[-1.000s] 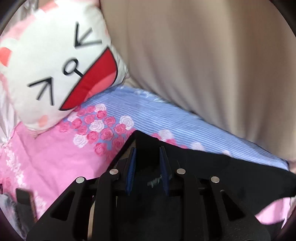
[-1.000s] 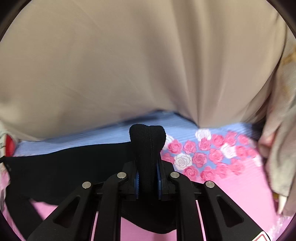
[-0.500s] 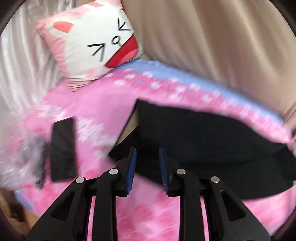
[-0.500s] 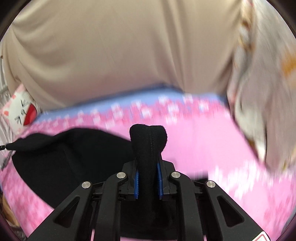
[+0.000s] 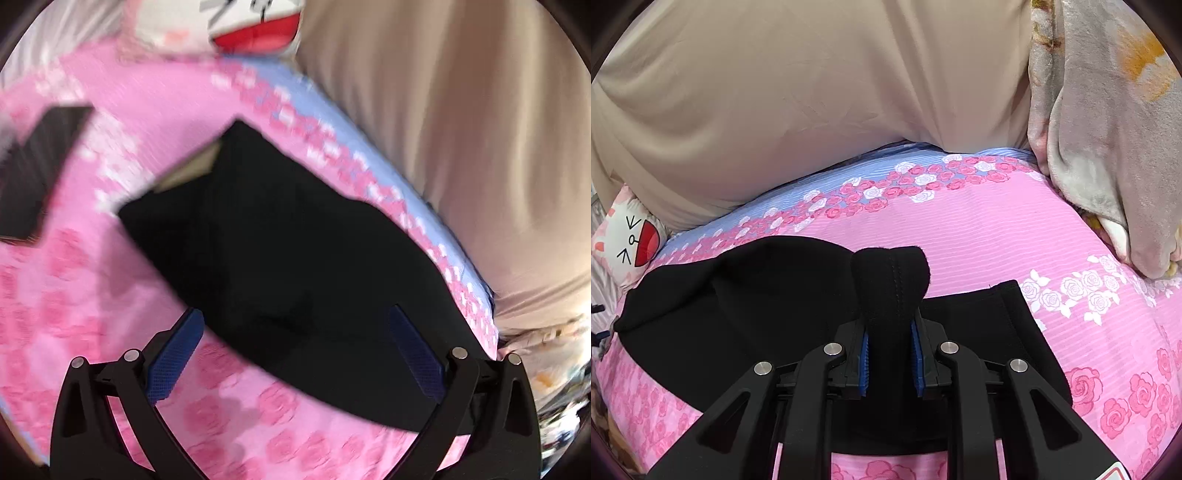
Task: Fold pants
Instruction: 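Lift the held leg hem and lay it onto the other leg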
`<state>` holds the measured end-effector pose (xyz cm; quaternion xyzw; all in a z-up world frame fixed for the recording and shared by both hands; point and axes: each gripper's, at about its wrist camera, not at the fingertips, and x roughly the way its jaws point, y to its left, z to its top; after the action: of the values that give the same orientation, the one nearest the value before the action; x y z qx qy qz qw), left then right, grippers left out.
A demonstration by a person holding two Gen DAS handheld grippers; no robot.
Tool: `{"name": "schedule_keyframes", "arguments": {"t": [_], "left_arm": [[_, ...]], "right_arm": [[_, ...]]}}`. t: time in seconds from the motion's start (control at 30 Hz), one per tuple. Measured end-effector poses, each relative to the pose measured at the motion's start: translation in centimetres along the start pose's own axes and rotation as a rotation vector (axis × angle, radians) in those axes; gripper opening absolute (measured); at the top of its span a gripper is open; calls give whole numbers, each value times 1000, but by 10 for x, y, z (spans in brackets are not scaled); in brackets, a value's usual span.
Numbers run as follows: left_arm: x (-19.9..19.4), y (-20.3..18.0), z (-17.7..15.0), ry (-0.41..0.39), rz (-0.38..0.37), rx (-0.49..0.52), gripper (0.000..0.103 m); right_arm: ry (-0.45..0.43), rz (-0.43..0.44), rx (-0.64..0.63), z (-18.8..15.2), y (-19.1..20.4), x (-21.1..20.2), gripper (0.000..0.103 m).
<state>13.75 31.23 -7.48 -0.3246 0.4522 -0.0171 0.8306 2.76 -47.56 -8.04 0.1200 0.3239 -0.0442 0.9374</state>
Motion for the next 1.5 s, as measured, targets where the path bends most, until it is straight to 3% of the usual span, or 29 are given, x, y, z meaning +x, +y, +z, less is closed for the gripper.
{"name": "schedule_keyframes", "arguments": {"t": [0.07, 0.17, 0.2, 0.23, 0.33, 0.43, 0.5, 0.57, 0.67, 0.73, 0.83, 0.87, 0.9, 0.93, 1.0, 1.1, 1.23, 1.33, 1.37, 1.43, 1.47, 1.5], "left_arm": [[22, 3, 5, 52, -7, -65, 96], [43, 14, 8, 109, -62, -159, 68], [45, 15, 10, 102, -46, -159, 45], [44, 14, 13, 90, -21, -147, 13], [33, 13, 22, 82, -38, -113, 8], [-12, 2, 29, 5, -34, -14, 8], [-42, -2, 26, -23, 14, 51, 9], [-58, 4, 20, -10, 110, 86, 9], [-33, 25, 11, 68, 297, 101, 25], [-14, 43, 2, 122, 385, 46, 41], [-25, 42, -9, 43, 389, -22, 45], [-37, 31, -15, -18, 408, -9, 48], [-47, 21, -20, -69, 423, 10, 65], [-57, 8, -25, -122, 433, 37, 84], [-67, -14, -31, -192, 447, 92, 90], [-73, -58, -47, -270, 484, 242, 90], [-49, -110, -68, -235, 408, 390, 96], [-19, -134, -81, -170, 354, 428, 96], [-8, -142, -89, -134, 330, 443, 96], [8, -154, -100, -89, 305, 469, 96], [12, -155, -106, -81, 308, 479, 96], [16, -157, -109, -75, 311, 489, 96]], "right_arm": [[-1, -3, -2, -1, 2, -1, 19], [-3, -1, 5, -3, 2, -1, 19], [-3, -1, 7, -3, 2, -1, 19], [-4, -3, 9, -3, 2, 1, 19], [-6, -8, 21, -3, 2, 4, 19], [-18, -12, 11, -1, 4, 2, 19], [-23, -11, 3, -1, 5, -3, 19], [-26, -12, 3, -3, 4, -6, 20], [-20, -17, 32, -8, -2, -4, 35], [-16, -24, 63, -10, -7, -3, 40], [-10, -70, 83, -9, -9, -16, 48], [-18, -96, 70, -9, -8, -28, 59], [-31, -114, 63, -9, -7, -38, 72], [-50, -135, 59, -9, -5, -51, 75], [-107, -163, 66, -9, -3, -82, 77], [-116, -138, 109, -5, 0, -104, 83], [16, -12, 201, 8, 12, -78, 83], [180, 20, 280, 13, 18, -21, 83], [242, 29, 291, 12, 20, 6, 77], [312, 32, 303, 12, 22, 43, 13], [343, 31, 320, 13, 22, 58, 5], [318, 47, 348, 17, 22, 58, 5]]}}
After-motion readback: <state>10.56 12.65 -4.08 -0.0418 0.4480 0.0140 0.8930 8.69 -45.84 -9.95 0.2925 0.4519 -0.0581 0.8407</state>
